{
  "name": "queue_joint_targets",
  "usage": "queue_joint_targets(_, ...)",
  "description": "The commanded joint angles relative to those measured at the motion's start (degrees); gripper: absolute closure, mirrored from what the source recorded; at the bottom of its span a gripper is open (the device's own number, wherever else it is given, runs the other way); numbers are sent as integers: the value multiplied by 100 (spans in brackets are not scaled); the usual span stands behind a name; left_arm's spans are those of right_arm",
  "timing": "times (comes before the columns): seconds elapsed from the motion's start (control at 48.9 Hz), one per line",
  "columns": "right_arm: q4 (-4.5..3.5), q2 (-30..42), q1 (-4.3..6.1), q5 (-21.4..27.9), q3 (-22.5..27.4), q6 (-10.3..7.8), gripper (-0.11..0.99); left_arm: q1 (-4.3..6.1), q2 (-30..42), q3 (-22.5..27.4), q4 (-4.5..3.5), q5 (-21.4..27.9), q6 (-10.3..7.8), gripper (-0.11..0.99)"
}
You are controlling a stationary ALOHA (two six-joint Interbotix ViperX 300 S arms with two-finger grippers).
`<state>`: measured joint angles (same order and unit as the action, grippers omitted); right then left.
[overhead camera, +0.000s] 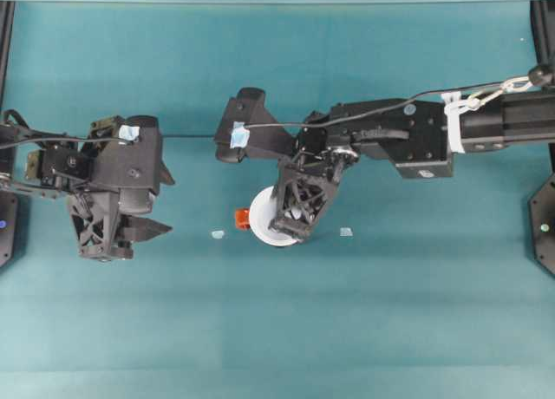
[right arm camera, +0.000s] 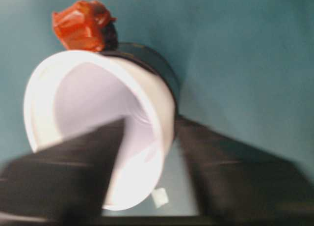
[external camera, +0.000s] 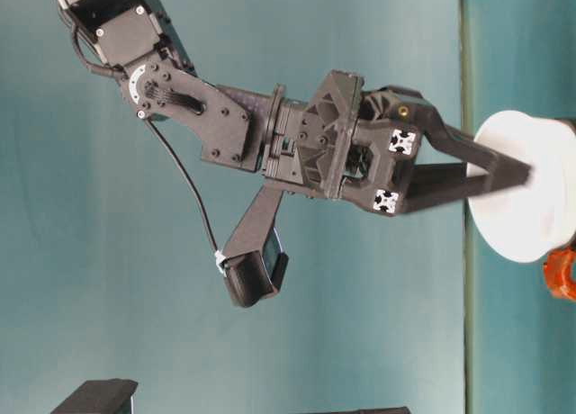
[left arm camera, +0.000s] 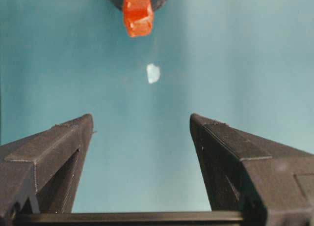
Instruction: Put the paper cup into the moved red handle cup holder.
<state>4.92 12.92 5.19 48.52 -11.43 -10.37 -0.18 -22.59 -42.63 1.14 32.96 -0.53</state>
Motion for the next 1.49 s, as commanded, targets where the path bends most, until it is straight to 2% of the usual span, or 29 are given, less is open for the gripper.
queue_joint_targets(0.0, -18, -44, -26, -35, 44, 53, 55, 18, -26, 97, 9, -88, 0, 5)
queue_joint_targets(0.082, -44, -44, -44, -44, 53, 70, 30, 18, -26, 88, 9, -123, 0, 5)
queue_joint_targets(0.184, -193, -53, -79, -132, 62, 53, 1, 18, -35, 88, 9, -123, 0, 5)
queue_joint_targets(0.245, -237, -53, -97, -167, 70, 44, -7, 26, -35, 88, 9, -132, 0, 5)
queue_joint_targets(0.368, -264, -62, -88, -220, 70, 53, -6, 44, -35, 79, 9, -123, 0, 5)
queue_joint_targets(0.614, -264, -229, -97, -220, 44, 70, -6, 44, -44, 70, 9, -123, 0, 5)
queue_joint_targets(1.002, -272, -1274, -97, -334, -264, 70, -6, 62, -62, 44, 9, -123, 0, 5)
queue_joint_targets(1.473, -272, -2540, -97, -1371, -1529, 70, -6, 97, -167, -53, 0, -114, 9, 5)
